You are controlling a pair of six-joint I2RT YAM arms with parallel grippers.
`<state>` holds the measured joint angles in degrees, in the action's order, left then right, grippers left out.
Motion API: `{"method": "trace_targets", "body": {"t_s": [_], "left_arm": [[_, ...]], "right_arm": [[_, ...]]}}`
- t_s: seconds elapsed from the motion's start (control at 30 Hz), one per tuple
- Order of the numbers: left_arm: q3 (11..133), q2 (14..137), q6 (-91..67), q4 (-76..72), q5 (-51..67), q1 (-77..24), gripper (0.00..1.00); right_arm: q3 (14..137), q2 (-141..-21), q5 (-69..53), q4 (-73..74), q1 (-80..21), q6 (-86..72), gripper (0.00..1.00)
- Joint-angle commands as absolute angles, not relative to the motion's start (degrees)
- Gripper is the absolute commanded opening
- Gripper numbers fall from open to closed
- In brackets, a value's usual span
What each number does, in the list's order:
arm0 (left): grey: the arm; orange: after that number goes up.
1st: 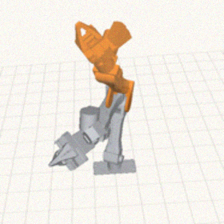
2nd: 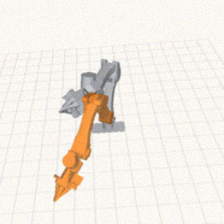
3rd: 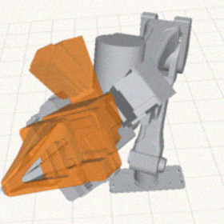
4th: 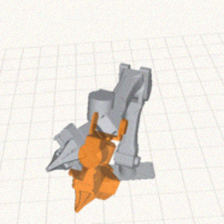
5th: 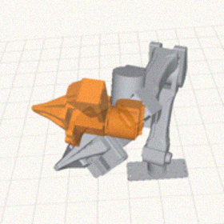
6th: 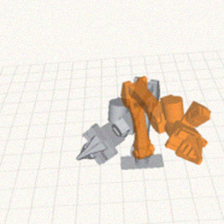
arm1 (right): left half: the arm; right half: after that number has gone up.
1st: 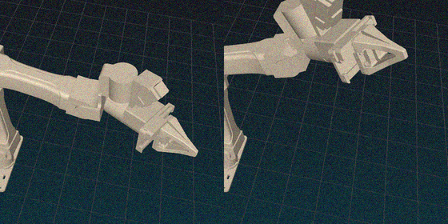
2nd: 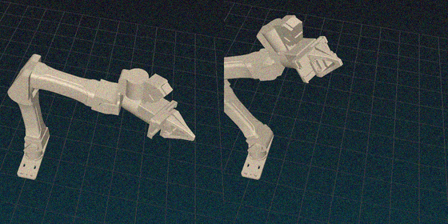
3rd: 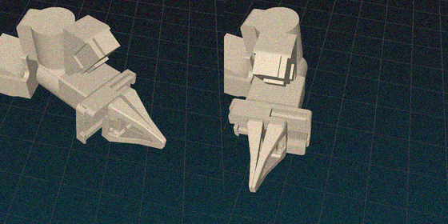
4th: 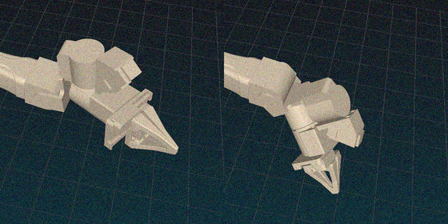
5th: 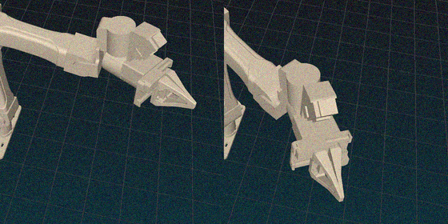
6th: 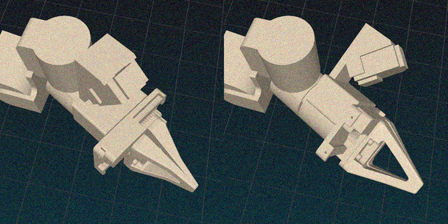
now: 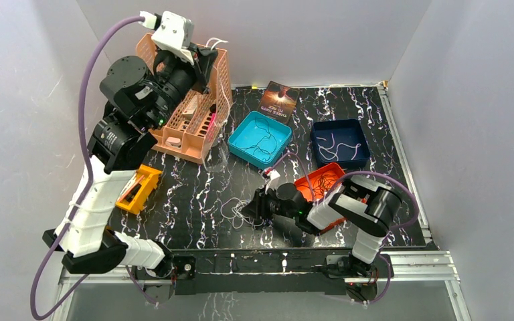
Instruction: Untangle the cables
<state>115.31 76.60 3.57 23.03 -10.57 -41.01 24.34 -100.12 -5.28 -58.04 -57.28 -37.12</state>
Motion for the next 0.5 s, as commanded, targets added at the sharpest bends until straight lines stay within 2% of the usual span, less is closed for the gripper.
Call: {"method": "trace_targets", "body": {"t_s": [0.0, 0.23, 0.47], "left_arm": [[120.56, 77.80, 8.71, 17.73, -12.69, -41.17, 0.00], [122.76, 78.13, 11.06, 14.87, -11.99, -41.18, 0.00], [118.59, 77.57, 10.65, 13.54, -11.83, -41.15, 0.00]], "right_arm": [[21.66, -100.77, -4.07, -53.64, -58.41, -36.18, 0.44], [20.84, -100.19, -4.01, -53.80, -59.08, -36.41, 0.45], [22.41, -89.15, -2.49, -45.17, -59.18, -32.52, 0.51]]}}
